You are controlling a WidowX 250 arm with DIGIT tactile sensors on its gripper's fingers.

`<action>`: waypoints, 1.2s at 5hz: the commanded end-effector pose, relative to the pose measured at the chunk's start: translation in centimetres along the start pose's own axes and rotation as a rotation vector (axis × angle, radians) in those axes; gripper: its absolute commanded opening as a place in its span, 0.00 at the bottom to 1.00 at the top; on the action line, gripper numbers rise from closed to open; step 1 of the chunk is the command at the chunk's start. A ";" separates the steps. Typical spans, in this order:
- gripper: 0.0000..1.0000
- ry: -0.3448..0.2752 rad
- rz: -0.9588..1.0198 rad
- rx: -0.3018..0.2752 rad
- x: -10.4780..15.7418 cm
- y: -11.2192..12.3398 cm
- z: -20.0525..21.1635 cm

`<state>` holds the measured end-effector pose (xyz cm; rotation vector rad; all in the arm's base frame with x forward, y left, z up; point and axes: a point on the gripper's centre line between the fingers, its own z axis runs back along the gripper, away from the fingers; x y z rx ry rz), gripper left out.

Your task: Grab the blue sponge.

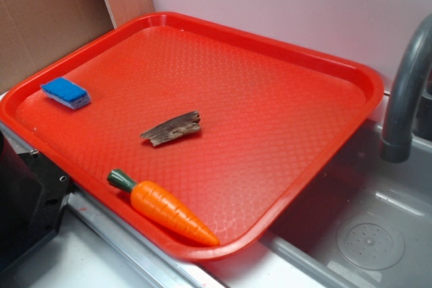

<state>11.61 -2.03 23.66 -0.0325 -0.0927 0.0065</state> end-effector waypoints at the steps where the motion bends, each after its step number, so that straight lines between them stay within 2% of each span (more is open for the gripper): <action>1: 1.00 0.000 0.000 0.000 0.0 0.0 0.0; 2: 1.00 -0.049 0.244 0.065 2.6 3.6 -2.8; 3: 1.00 -0.097 0.496 0.052 3.1 7.0 -4.0; 4: 1.00 -0.133 0.740 0.109 2.7 10.6 -5.6; 5: 1.00 -0.108 0.992 0.122 2.0 12.7 -7.3; 6: 1.00 -0.108 0.992 0.122 2.0 12.7 -7.3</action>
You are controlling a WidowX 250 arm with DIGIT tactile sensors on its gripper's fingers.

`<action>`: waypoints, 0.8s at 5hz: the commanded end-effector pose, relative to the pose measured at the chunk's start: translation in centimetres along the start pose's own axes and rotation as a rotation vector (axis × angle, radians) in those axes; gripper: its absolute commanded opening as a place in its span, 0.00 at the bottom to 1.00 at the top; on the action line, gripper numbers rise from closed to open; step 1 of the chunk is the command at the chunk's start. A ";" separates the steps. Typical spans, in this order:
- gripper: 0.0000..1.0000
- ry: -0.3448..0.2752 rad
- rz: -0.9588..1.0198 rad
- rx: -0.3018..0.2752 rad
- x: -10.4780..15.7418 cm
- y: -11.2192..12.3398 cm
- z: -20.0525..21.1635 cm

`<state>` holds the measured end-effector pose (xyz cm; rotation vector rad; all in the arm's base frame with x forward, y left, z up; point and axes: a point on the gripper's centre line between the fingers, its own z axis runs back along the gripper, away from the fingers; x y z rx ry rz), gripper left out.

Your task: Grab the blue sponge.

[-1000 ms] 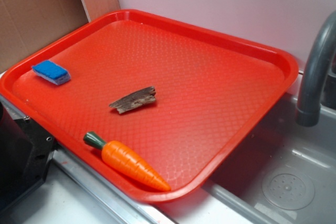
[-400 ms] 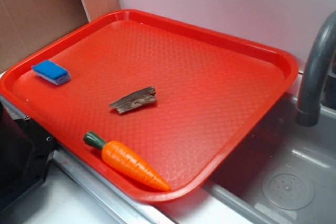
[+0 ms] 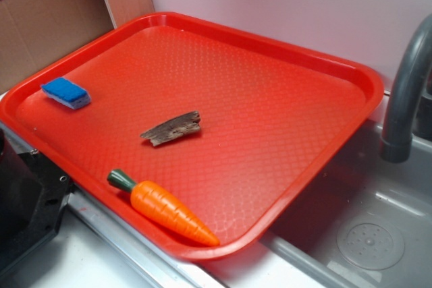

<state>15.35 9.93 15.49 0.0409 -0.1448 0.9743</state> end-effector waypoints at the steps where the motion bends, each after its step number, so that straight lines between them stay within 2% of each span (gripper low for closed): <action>1: 1.00 -0.029 0.032 -0.007 -0.2 1.2 0.7; 2: 1.00 -0.029 0.032 -0.007 -0.2 1.2 0.7; 3: 1.00 -0.009 0.251 0.025 0.5 1.8 -3.1; 4: 1.00 0.064 0.271 0.027 1.3 1.9 -6.6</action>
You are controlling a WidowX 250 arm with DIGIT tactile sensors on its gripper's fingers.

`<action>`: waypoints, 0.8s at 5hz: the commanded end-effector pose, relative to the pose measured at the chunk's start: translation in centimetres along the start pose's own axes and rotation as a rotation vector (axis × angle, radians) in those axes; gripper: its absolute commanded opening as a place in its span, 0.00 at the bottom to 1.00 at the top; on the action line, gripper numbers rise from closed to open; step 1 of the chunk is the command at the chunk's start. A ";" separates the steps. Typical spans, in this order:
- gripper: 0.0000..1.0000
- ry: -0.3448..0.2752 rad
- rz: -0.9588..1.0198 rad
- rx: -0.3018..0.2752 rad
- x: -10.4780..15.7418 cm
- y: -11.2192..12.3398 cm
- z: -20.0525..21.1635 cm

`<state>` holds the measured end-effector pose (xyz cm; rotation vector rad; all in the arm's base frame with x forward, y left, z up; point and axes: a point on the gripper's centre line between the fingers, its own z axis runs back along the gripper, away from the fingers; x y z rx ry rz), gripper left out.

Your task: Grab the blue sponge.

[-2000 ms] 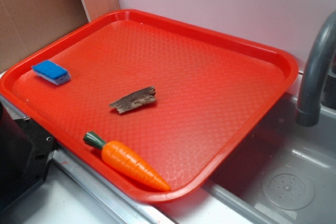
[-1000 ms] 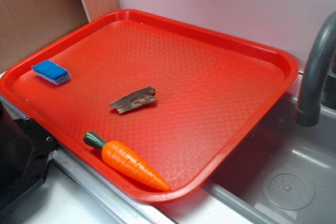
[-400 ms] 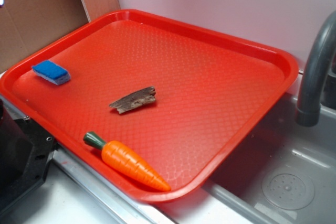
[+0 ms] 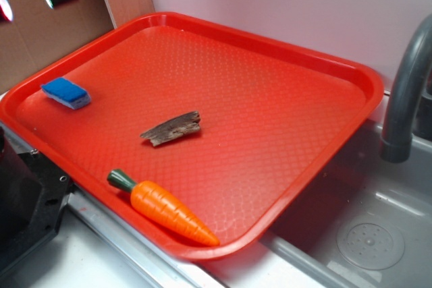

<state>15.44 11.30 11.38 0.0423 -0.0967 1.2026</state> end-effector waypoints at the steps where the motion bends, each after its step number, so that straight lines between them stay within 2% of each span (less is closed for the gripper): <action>1: 1.00 -0.011 0.036 -0.020 1.3 0.7 -4.7; 2: 1.00 0.055 0.038 0.030 0.7 1.2 -7.7; 3: 1.00 0.091 0.040 0.085 -0.2 3.1 -8.9; 4: 0.00 0.071 0.028 0.111 -0.7 3.8 -9.7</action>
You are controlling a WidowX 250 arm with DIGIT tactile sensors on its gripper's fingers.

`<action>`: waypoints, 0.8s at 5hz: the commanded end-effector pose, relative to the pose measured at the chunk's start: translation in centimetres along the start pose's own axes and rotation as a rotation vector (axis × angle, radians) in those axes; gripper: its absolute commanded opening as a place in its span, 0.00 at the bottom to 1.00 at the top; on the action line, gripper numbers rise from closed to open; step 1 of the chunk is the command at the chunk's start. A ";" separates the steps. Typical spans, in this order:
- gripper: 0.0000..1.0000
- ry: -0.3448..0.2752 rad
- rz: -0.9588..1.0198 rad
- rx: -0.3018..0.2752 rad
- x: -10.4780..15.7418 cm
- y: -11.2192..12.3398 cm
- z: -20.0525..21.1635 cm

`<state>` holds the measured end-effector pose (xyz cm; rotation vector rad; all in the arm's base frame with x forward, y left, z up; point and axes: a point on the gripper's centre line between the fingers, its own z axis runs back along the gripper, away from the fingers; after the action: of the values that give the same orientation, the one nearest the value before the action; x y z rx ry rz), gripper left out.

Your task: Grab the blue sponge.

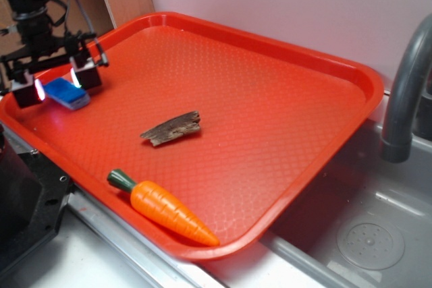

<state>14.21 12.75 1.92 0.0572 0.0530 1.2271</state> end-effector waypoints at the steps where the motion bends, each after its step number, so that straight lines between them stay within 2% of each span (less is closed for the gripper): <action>1: 0.00 -0.070 -0.031 -0.010 -0.6 1.7 0.4; 2: 0.00 -0.140 -0.181 -0.054 -1.1 0.8 1.8; 3: 0.00 -0.252 -0.424 -0.067 -3.8 -1.1 6.2; 4: 0.00 -0.337 -0.671 -0.068 -6.2 -2.6 11.1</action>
<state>16.53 5.01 12.02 0.1757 -0.2097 0.5219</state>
